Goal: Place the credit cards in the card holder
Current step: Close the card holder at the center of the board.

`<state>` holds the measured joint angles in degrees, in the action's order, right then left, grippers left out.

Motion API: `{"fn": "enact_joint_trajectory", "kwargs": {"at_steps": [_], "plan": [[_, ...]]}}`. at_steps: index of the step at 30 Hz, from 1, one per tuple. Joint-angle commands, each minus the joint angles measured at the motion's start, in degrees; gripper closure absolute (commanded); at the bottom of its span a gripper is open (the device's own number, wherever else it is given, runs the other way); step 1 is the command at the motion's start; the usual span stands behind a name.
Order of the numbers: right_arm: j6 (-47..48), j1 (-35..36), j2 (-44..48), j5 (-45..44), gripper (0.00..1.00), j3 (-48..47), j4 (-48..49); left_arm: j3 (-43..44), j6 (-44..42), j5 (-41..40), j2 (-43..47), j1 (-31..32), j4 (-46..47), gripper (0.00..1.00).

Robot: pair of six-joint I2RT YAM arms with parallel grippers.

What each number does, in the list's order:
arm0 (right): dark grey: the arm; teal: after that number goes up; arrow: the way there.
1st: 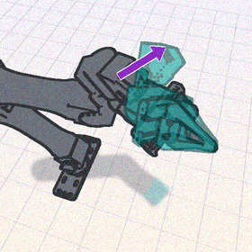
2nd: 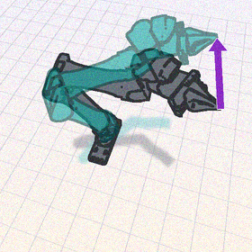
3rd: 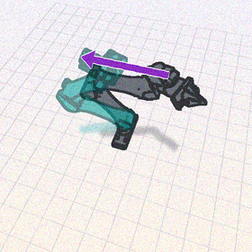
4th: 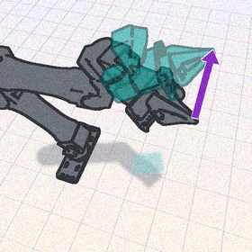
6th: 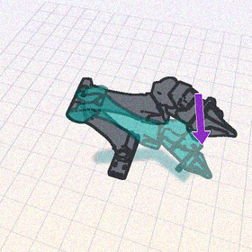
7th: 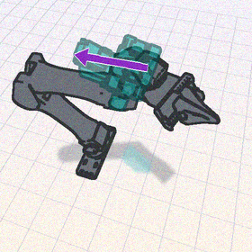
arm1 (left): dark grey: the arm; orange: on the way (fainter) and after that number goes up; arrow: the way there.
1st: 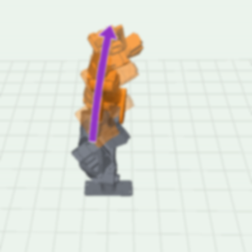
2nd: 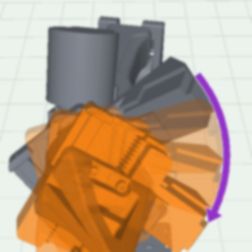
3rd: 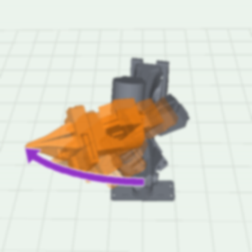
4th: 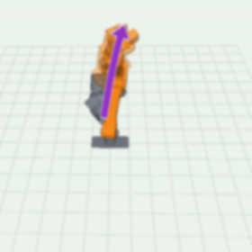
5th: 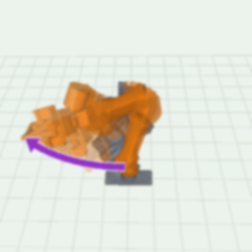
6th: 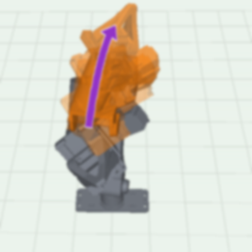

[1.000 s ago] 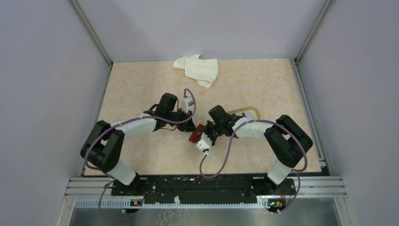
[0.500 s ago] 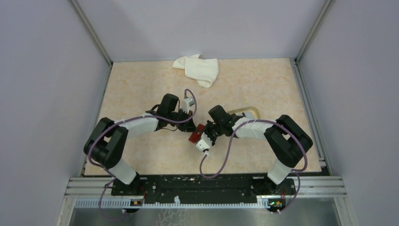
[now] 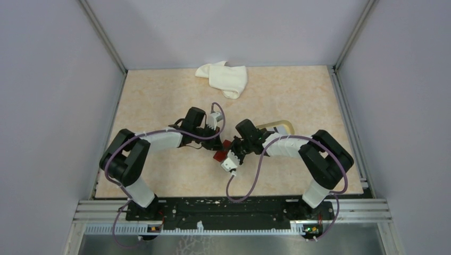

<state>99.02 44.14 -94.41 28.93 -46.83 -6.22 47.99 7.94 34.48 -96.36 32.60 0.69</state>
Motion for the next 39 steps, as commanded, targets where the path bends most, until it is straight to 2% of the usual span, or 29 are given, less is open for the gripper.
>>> {"fn": "enact_joint_trajectory", "kwargs": {"at_steps": [1, 19, 39], "plan": [[-0.5, 0.9, -1.2, -3.1, 1.00, 2.7, -5.5, 1.9, -0.7, -1.8, -1.6, 1.4, -0.4, 1.00], [4.1, 4.2, -0.4, -11.4, 1.00, 7.4, -1.8, 2.6, -2.4, -6.6, -3.4, 6.9, -5.0, 1.00], [3.2, 6.0, 1.3, -9.7, 1.00, 8.5, -0.8, -0.9, -1.1, -5.9, 1.6, 7.2, -4.5, 1.00]]}}
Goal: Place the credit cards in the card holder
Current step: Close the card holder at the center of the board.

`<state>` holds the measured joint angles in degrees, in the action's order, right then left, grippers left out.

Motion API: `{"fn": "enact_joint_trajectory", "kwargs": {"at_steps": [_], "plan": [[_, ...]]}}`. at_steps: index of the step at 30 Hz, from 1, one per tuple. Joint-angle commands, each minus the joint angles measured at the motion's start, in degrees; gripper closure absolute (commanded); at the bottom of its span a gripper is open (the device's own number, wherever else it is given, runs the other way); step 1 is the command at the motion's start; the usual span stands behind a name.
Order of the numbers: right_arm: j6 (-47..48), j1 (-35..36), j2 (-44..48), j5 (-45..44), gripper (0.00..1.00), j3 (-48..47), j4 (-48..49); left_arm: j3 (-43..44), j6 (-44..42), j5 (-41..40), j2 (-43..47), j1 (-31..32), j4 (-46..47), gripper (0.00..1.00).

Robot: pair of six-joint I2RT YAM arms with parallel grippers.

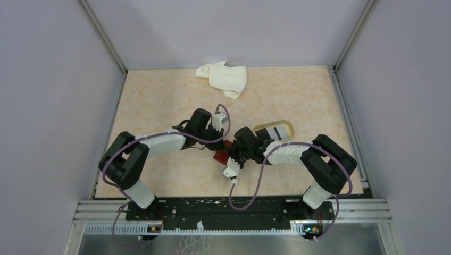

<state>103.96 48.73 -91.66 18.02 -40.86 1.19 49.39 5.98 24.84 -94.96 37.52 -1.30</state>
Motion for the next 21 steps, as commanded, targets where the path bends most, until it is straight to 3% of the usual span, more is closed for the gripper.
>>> {"fn": "enact_joint_trajectory", "kwargs": {"at_steps": [1, 21], "plan": [[-2.1, 1.3, -1.5, 1.3, 1.00, 2.3, -8.5, -2.4, 1.0, 3.9, 0.3, 2.2, -2.5, 1.00], [-3.6, 5.7, -2.3, -6.3, 1.00, 1.7, -10.6, -7.8, 2.4, 5.5, 2.1, 2.2, -0.5, 1.00]]}}
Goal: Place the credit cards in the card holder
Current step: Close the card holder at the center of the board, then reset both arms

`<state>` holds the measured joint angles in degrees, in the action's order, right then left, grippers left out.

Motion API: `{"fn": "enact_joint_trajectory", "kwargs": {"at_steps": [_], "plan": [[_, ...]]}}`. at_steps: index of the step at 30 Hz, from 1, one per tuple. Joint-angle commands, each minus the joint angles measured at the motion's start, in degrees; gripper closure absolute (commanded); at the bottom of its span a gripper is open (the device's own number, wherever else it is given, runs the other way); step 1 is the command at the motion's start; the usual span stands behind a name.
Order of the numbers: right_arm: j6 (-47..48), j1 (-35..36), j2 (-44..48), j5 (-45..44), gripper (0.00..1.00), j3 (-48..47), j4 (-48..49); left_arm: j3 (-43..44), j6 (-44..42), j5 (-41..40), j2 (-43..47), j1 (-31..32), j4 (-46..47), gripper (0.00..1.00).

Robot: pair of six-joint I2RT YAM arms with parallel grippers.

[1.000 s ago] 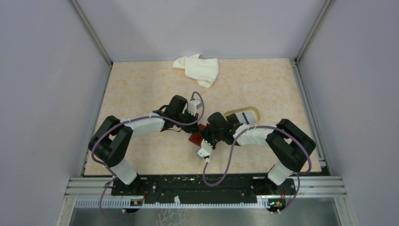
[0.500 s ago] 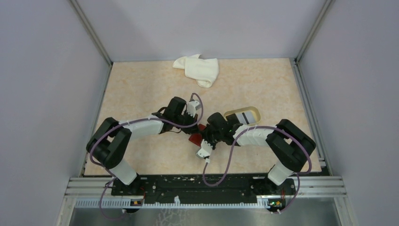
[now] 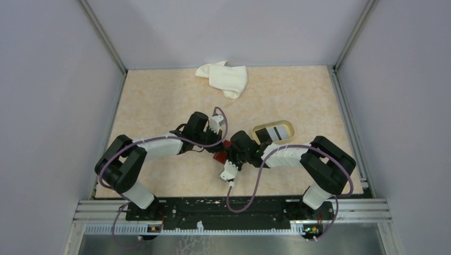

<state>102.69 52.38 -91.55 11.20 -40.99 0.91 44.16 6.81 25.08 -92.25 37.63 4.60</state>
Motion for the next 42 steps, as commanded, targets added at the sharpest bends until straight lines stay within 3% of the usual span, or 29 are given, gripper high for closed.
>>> {"fn": "enact_joint_trajectory", "kwargs": {"at_steps": [1, 20, 24, 29, 35, 40, 42], "plan": [[-2.3, 2.1, -2.4, 0.2, 1.00, 2.0, -10.4, -2.6, 1.7, 5.1, -0.8, 2.1, -6.5, 1.00], [-3.6, 6.9, -3.3, -6.8, 1.00, 5.2, -7.9, -6.5, 5.6, -2.2, -1.5, 6.2, -7.9, 1.00], [-9.0, 6.9, -3.6, -5.2, 0.99, 2.7, -8.1, -6.2, 6.9, -4.6, 0.3, 6.1, -7.5, 1.00], [-16.2, 5.0, -0.9, -1.8, 0.64, -1.3, -9.5, -2.4, 8.7, -8.9, 6.9, 4.6, -7.5, 0.81], [-22.9, -0.7, 7.2, 6.7, 0.37, -3.5, -10.3, -1.9, 9.7, -15.5, 20.4, 1.2, -5.1, 0.62], [-28.8, -4.7, 13.0, 12.2, 0.23, -5.9, -15.8, -6.5, 8.8, -14.1, 32.5, -1.0, 0.2, 0.39], [-33.3, -5.4, 15.2, 10.4, 0.19, -7.2, -18.3, -9.7, 9.5, -11.0, 36.5, -2.1, 2.8, 0.23]]}}
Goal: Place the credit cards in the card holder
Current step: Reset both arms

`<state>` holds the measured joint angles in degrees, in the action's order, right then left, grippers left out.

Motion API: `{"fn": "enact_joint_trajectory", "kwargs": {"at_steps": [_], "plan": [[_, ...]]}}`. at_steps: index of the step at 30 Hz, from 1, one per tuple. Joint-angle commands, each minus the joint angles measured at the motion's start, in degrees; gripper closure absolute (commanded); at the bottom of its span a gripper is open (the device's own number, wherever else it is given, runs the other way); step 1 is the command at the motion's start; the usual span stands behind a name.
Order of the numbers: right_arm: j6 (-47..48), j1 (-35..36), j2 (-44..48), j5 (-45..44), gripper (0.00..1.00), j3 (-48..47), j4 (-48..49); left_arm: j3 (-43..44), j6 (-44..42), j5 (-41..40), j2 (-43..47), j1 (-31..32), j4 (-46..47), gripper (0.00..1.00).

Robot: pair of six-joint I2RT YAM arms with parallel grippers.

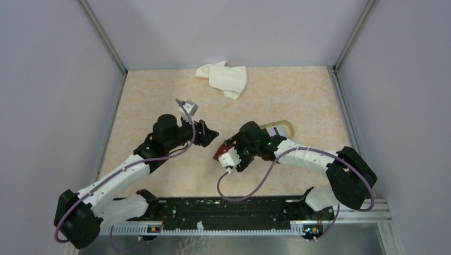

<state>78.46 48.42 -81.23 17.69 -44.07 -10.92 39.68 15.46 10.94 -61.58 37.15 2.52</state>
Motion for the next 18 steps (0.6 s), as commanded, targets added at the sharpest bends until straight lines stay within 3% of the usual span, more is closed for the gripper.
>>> {"fn": "enact_joint_trajectory", "kwargs": {"at_steps": [1, 2, 5, 10, 12, 18], "plan": [[-12.0, -2.0, 6.4, 3.5, 0.18, -4.7, -7.4, -6.9, 1.6, 4.9, 7.6, -2.2, 6.4, 0.11], [-15.9, -3.6, 8.1, 3.7, 0.17, -5.4, -8.1, -8.9, 2.7, 6.9, 9.2, -2.9, 8.0, 0.04], [-32.8, -8.3, 14.5, 3.2, 0.02, -8.3, -7.3, -13.8, 7.0, 14.1, 13.1, -5.2, 13.8, 0.01], [-60.6, -21.8, 25.4, -1.9, 0.02, -11.1, -1.6, -15.6, 15.0, 21.7, 16.4, -8.5, 17.9, 0.01], [-65.2, -22.1, 26.8, -10.9, 0.02, -13.7, -3.6, -14.7, 17.0, 22.3, 17.9, -9.1, 17.3, 0.01], [-68.2, -22.9, 29.9, -10.7, 0.02, -18.7, -9.9, -6.3, 14.2, 17.2, 22.6, -9.3, 2.4, 0.01]]}}
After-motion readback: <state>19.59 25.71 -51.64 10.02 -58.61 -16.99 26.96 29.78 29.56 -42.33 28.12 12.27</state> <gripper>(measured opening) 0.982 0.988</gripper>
